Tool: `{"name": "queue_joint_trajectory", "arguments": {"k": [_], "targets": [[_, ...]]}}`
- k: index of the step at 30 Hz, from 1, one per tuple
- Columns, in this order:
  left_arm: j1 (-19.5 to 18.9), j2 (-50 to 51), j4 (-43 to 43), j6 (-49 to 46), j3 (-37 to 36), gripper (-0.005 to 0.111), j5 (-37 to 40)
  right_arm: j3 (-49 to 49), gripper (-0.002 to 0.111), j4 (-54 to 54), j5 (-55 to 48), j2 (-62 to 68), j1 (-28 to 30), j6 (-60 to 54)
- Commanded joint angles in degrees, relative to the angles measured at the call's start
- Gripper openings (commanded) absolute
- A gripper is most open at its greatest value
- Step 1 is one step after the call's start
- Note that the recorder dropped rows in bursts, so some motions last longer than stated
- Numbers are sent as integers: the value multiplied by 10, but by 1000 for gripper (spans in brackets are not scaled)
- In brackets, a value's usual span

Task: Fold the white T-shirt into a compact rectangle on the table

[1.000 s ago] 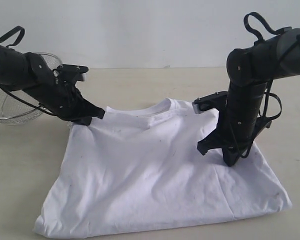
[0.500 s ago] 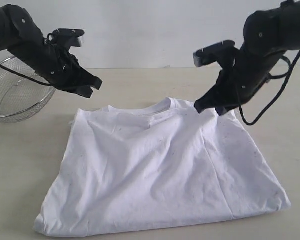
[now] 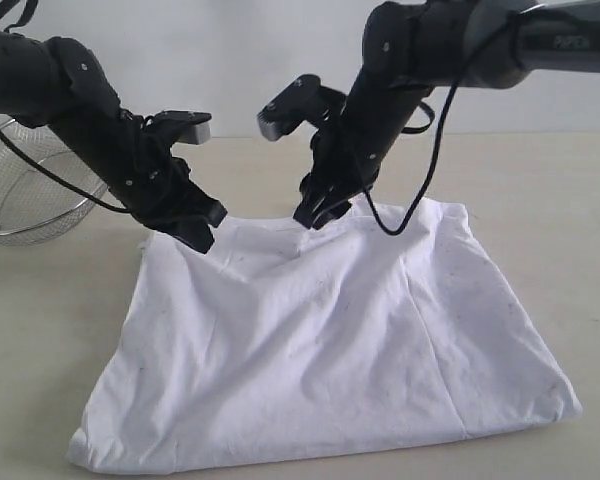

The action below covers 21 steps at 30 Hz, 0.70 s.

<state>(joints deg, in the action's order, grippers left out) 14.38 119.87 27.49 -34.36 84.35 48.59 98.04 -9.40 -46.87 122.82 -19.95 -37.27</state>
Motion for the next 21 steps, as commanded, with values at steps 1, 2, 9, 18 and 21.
{"name": "queue_joint_trajectory", "arguments": {"k": [1,2,9,18,21], "targets": [[3,-2,0,25,2,5,3,8,41,12,-27,23,-18,11],[3,-2,-1,27,2,5,0,8,34,12,-31,24,-21,19],[5,2,1,31,2,5,24,8,0,11,-5,37,-40,22],[41,-5,-3,61,-26,5,50,8,0,12,43,58,-40,22],[58,-5,-3,61,-66,5,26,8,0,12,48,59,-40,22]]}}
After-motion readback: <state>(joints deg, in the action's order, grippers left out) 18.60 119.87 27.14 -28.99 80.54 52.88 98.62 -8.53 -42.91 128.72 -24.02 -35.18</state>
